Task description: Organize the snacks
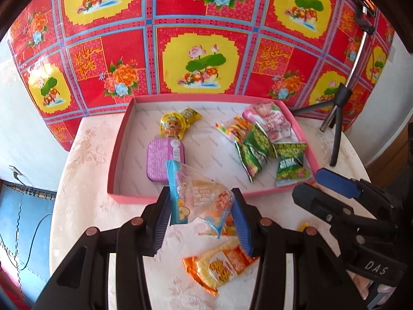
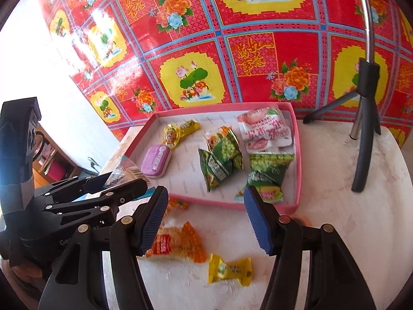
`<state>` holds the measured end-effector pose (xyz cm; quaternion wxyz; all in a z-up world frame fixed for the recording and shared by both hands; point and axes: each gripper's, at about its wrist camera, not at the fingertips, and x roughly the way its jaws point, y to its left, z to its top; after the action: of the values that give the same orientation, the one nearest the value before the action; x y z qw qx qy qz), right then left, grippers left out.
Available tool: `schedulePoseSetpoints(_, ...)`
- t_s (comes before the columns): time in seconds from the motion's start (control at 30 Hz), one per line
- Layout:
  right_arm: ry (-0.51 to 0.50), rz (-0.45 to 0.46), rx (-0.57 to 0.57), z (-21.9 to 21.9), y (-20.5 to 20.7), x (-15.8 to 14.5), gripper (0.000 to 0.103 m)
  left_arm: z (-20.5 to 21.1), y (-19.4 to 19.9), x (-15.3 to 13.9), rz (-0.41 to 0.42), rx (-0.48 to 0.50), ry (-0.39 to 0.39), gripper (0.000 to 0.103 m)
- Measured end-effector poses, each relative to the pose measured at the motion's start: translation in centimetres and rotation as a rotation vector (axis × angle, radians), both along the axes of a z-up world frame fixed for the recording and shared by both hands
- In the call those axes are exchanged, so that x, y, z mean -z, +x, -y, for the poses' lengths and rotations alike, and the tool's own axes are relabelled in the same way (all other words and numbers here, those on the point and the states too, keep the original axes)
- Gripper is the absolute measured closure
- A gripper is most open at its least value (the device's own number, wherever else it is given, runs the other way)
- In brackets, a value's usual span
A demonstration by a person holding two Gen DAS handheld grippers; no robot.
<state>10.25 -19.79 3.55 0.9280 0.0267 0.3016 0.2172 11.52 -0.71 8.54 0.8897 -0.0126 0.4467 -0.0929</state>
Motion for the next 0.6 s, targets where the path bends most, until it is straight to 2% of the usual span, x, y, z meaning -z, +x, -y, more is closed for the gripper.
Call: schedulePoseSetpoints(0.6, -0.055, -0.063, 0.073, 3.4, -2.2, 2.4, 0.040, -0.1, -2.4, 2.3, -0.066, 0.044, -0.020, 0.054)
